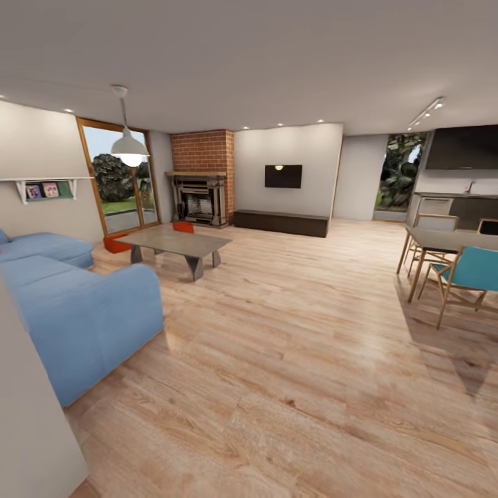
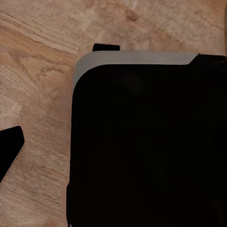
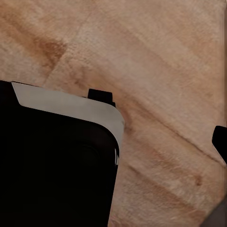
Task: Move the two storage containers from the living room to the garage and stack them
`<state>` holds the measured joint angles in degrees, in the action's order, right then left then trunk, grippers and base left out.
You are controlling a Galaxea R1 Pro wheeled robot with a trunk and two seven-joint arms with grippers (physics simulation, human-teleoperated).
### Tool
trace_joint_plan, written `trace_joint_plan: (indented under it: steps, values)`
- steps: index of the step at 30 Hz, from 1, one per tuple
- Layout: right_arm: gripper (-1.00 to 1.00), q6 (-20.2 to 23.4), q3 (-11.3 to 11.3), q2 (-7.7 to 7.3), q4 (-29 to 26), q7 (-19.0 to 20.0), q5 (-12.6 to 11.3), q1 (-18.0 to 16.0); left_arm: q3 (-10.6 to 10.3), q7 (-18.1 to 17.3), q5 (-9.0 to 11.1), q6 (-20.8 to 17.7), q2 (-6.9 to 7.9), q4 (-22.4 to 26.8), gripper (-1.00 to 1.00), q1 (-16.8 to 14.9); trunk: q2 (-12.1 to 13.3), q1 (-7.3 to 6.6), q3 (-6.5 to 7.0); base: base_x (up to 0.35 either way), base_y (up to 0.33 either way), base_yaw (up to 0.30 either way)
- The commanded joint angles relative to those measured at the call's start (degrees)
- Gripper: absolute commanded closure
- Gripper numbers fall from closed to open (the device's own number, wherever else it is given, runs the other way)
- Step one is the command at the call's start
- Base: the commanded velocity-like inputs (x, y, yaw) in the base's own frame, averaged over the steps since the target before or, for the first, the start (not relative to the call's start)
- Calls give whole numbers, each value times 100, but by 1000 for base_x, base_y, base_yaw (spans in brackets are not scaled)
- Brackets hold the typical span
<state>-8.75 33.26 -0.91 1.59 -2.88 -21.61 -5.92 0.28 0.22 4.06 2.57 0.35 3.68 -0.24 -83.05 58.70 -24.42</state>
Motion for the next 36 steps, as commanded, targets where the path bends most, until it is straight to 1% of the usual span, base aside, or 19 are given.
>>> trace_joint_plan:
  steps: [1, 7, 10, 27, 36]
  values:
    - [-100, -31, 49, 3, 16, -5, -45, -6, -2, 0, 44, 12, 0, -4, -100, -2, -3, 3, -6, 321, 0, 0]
    - [-100, -31, 41, -4, 16, -19, -44, -6, -2, -2, 43, 7, -3, -4, -100, -2, -3, 3, -6, 321, 0, 0]
    - [-100, -25, 41, 5, 16, -19, -57, -6, -4, -3, 42, 7, -1, -4, -100, -2, -3, 3, -6, 321, 0, -143]
    - [-100, -13, 51, 21, 16, -11, 10, -6, -9, 3, 42, 8, 0, -4, -100, -2, -3, 3, -6, 321, 0, -240]
    - [-100, -20, 56, 18, 16, -11, -13, -6, -10, 1, 42, 7, -1, -1, -100, -2, -3, 3, -6, 321, 0, -233]
